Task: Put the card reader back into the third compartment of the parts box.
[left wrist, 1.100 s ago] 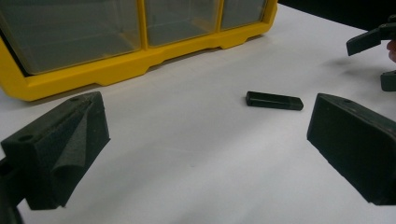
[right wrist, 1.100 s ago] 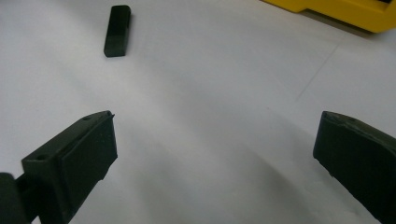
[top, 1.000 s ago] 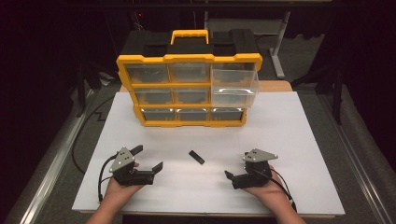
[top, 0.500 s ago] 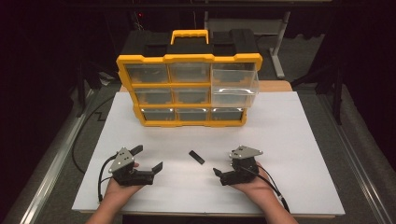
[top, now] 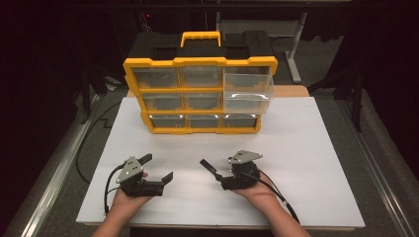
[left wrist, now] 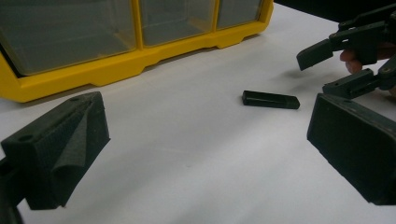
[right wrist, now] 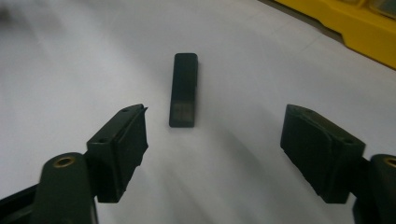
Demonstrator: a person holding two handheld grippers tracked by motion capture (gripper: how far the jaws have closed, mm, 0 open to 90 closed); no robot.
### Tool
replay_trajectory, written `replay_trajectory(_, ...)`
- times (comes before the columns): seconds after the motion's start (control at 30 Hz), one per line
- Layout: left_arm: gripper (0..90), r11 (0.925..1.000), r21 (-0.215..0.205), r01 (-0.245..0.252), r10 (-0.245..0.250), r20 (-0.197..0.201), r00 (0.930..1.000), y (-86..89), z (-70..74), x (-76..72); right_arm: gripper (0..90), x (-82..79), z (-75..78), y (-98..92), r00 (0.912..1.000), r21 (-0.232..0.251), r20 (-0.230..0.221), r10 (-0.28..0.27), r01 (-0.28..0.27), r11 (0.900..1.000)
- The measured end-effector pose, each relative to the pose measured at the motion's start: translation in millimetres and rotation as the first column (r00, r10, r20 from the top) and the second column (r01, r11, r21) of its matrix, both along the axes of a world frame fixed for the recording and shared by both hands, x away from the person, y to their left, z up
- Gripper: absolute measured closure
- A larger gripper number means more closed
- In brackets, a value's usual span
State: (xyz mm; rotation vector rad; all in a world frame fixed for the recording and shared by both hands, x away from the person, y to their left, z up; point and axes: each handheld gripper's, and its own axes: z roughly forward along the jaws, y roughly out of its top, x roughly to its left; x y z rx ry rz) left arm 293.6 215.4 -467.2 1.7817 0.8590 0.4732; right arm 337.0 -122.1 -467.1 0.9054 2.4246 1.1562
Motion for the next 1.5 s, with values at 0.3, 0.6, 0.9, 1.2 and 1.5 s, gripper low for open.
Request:
replay_trajectory(0.3, 0.3, 1.0, -0.002, 0.004, -0.004, 0.002, 1.0, 0.8, 0.5, -0.5, 44.4, 10.3, -2.6, 23.3, 0.9995, -0.026, -0.015, 0.026, -0.026, 0.999)
replay_trajectory(0.6, 0.3, 1.0, -0.003, 0.008, -0.008, 0.001, 1.0, 1.1, 0.5, -0.5, 61.1, 18.8, -3.8, 40.9, 0.999, -0.056, -0.016, 0.041, -0.042, 0.998)
replay_trajectory(0.9, 0.3, 1.0, -0.004, 0.009, -0.009, 0.001, 1.0, 0.7, 0.5, -0.7, 68.9, 21.8, -6.9, 47.2, 0.9986, -0.088, -0.023, 0.049, -0.051, 0.995)
replay_trajectory(1.2, 0.3, 1.0, -0.005, 0.007, -0.007, 0.002, 1.0, 0.5, 0.6, -1.1, 70.4, 24.1, -8.9, 45.2, 0.9979, -0.071, -0.036, 0.053, -0.056, 0.996)
replay_trajectory(1.5, 0.3, 1.0, -0.007, 0.003, -0.003, 0.004, 1.0, 0.8, 0.8, -1.2, 74.4, 24.5, -9.0, 45.1, 0.9975, -0.076, -0.033, 0.062, -0.064, 0.995)
